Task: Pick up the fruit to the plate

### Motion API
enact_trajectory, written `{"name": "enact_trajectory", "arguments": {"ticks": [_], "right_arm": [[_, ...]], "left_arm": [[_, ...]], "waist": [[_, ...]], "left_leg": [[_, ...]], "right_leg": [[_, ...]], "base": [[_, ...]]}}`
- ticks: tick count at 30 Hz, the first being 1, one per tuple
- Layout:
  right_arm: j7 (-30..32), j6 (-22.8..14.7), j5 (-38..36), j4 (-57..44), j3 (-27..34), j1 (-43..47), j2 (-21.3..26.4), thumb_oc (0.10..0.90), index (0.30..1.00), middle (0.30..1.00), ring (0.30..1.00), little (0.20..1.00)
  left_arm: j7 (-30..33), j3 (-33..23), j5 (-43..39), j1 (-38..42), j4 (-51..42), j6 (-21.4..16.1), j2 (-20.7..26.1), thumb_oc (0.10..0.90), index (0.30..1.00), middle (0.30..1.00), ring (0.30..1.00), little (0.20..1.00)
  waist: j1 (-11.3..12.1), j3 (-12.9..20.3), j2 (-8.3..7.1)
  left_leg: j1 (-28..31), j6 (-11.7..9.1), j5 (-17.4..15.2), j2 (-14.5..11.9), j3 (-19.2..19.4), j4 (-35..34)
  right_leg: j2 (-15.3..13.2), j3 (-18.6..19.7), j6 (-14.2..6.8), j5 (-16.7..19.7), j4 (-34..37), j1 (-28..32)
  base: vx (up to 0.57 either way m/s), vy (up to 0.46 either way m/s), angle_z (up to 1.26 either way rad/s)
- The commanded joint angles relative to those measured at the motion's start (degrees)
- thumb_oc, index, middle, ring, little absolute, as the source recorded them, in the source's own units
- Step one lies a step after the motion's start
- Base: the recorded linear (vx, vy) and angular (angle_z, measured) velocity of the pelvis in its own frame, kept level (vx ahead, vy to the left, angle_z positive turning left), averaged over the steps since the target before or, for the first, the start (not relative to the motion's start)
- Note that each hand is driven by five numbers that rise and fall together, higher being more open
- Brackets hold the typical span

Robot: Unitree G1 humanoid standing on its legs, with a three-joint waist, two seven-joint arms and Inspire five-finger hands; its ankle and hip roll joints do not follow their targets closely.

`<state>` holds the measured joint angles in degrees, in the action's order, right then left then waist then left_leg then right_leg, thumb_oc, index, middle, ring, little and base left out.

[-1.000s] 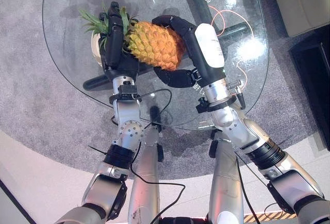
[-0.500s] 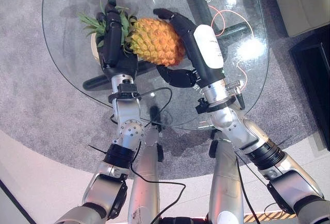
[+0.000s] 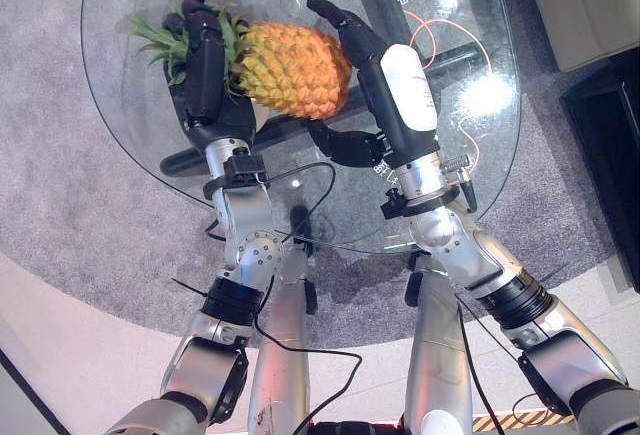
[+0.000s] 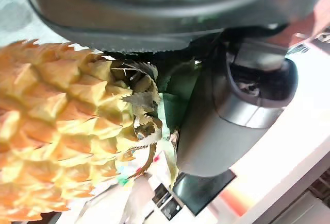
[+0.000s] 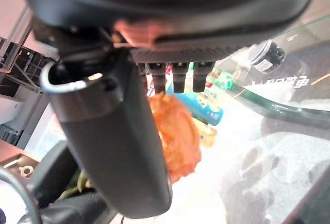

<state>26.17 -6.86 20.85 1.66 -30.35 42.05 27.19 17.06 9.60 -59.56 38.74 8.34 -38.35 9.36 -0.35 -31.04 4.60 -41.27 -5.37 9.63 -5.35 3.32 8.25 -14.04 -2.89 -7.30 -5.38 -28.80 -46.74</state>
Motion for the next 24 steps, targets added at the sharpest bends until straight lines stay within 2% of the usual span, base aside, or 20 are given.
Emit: {"name": "enact_trajectory", "arguments": {"ticks": [1, 18, 24], "right_arm": [[4.8, -4.2, 0.8, -5.7, 4.5, 5.9, -1.7, 0.800, 0.900, 0.900, 0.900, 0.900], [6.0, -3.2, 0.1, -4.0, 4.8, 6.5, -1.6, 0.800, 0.900, 0.900, 0.900, 0.900], [11.7, -1.9, -2.6, -0.9, 5.8, 5.7, -0.9, 0.800, 0.900, 0.900, 0.900, 0.900]], "left_arm": [[2.5, -4.4, 10.6, 6.8, -7.3, -8.2, 2.2, 0.100, 0.300, 0.300, 0.300, 0.200], [13.9, -6.4, 19.2, 8.3, -3.9, -9.6, 2.7, 0.100, 0.300, 0.300, 0.300, 0.200], [22.5, -7.2, 27.8, 9.1, -0.4, -9.5, 4.0, 0.100, 0.300, 0.300, 0.300, 0.200]], "waist": [[0.5, 1.2, -0.64], [0.4, 1.2, -0.44], [0.1, 1.2, -0.41]], "left_leg": [[-0.2, 0.9, -6.3, 2.3, -0.3, 4.7], [-0.8, 0.8, -5.8, 2.4, -0.3, 4.6], [-0.7, 0.6, -5.7, 2.1, -0.1, 4.3]], "right_leg": [[0.8, -4.3, 0.5, 5.0, 8.5, 3.4], [0.9, -4.0, 0.6, 5.2, 8.5, 2.6], [1.0, -3.8, 0.7, 5.2, 8.6, 2.5]], "base": [[0.00, 0.000, 0.00], [0.00, 0.000, 0.00], [0.00, 0.000, 0.00]]}}
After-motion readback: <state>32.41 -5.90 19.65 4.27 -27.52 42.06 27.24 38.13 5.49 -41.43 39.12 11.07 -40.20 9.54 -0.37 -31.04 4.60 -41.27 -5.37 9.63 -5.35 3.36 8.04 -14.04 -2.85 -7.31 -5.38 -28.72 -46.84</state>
